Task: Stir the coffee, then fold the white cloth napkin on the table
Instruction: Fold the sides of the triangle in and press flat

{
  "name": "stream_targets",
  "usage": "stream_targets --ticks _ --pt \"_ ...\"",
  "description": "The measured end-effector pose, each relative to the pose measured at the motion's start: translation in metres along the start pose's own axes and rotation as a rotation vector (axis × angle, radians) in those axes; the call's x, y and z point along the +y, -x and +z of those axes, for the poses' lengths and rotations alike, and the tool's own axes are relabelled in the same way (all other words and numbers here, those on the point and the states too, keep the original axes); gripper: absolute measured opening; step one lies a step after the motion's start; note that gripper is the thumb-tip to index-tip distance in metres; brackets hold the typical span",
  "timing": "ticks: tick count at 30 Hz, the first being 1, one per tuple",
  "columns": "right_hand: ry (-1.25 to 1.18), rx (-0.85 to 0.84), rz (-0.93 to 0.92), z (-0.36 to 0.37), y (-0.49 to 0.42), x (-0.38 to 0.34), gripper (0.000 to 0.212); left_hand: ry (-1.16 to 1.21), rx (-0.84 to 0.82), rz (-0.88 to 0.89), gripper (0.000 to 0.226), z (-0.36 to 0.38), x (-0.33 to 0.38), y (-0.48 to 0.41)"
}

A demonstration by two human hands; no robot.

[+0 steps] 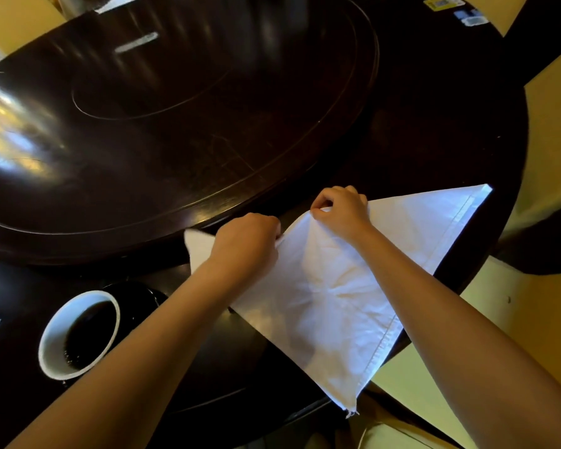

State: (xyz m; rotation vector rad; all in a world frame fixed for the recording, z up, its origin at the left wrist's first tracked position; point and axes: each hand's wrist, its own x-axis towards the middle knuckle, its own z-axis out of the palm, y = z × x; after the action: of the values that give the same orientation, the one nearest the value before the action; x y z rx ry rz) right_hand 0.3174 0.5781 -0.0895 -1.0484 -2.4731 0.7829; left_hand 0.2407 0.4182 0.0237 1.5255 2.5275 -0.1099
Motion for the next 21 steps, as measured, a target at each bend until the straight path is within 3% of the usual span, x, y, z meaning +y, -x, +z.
stream_targets --ticks 4,11,16,21 --pt "-0.012 -0.026 0.030 0.000 0.000 -0.001 0.011 -0.070 -0.130 -0.049 0.018 0.001 0.013 0.023" --pt "-0.052 -0.088 0.024 -0.006 -0.002 0.000 0.010 0.170 -0.283 -0.035 0.029 0.035 0.045 0.050" --pt "-0.051 -0.073 0.005 -0.007 0.000 0.001 0.013 0.236 -0.235 -0.074 0.029 0.059 0.064 0.055" --pt "-0.055 -0.066 -0.016 -0.006 0.001 0.001 0.013 0.239 -0.125 0.007 0.040 0.071 0.071 0.064"
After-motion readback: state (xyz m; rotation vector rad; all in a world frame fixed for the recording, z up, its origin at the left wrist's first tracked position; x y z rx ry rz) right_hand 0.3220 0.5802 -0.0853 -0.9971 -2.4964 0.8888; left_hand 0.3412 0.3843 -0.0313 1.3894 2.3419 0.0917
